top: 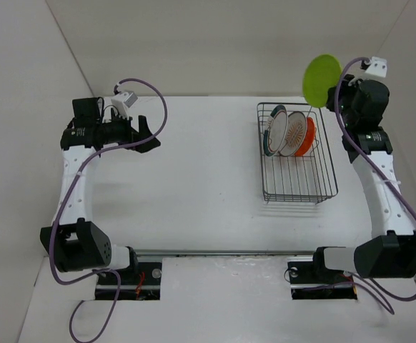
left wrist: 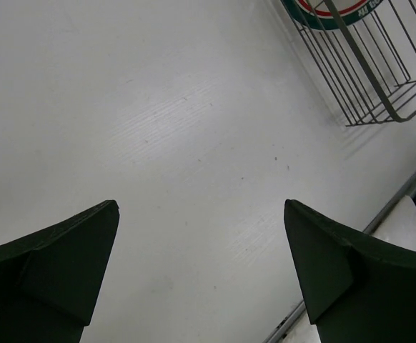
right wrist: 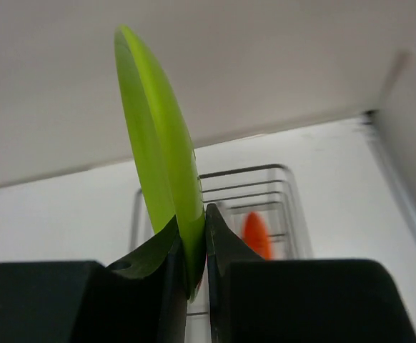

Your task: Load the plates into the dish rack

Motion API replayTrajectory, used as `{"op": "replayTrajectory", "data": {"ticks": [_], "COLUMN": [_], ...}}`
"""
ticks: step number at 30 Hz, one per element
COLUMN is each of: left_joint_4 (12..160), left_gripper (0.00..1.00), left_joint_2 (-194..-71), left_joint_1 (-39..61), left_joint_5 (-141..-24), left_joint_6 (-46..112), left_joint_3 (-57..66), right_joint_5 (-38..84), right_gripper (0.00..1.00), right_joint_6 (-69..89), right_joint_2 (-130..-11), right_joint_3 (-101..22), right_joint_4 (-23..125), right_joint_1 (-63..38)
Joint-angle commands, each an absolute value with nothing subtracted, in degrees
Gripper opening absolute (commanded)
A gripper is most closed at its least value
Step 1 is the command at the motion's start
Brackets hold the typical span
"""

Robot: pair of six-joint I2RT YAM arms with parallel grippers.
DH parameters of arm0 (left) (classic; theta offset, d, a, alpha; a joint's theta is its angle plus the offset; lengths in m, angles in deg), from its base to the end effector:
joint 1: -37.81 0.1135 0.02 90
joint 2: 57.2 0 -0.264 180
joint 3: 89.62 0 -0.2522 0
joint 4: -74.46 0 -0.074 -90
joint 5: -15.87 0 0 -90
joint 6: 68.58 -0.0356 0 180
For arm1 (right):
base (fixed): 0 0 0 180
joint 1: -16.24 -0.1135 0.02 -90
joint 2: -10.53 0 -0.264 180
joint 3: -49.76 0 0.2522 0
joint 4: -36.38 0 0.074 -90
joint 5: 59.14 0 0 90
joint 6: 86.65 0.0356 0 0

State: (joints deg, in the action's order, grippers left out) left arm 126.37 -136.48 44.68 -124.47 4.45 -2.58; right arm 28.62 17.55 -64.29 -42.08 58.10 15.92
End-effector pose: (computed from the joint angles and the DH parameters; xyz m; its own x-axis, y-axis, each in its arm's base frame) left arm 0.2931 0.0077 0.3727 -0.4347 0.1353 -0.8904 0.6806 0.6968 -0.2264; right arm 0.3012 0.0031 0.4331 -0.0904 0.2446 -0.9654 -0.0231 0.9686 0.2476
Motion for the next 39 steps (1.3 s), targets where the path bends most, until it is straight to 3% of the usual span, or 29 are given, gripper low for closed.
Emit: {"op": "replayTrajectory", "data": {"ticks": [1,11,39], "left_joint_4": [122.1,123.3,122.8], "left_gripper": [1.00,1.00,1.00], "left_joint_2": [-133.4,-132.3,-132.3], "left_joint_1": [44.8,44.8,44.8], "left_joint_5": [-120.3,-120.3,-119.7], "left_joint_6": [6.9,5.6,5.1], "left_joint_3": [-2.1,-1.6,-0.6], "right_joint_5": [48.7,57.5,44.0], "right_gripper": [0.00,0.00,0.00], "right_joint_6": [8.5,2.1,5.6], "right_joint_2": [-63.6,-70.6,-77.9], "right_joint_3": [-43.8,-43.1,-34.2], "right_joint_4": [64.5,59.0,57.9], "right_joint_1": [17.5,20.2,20.7]}}
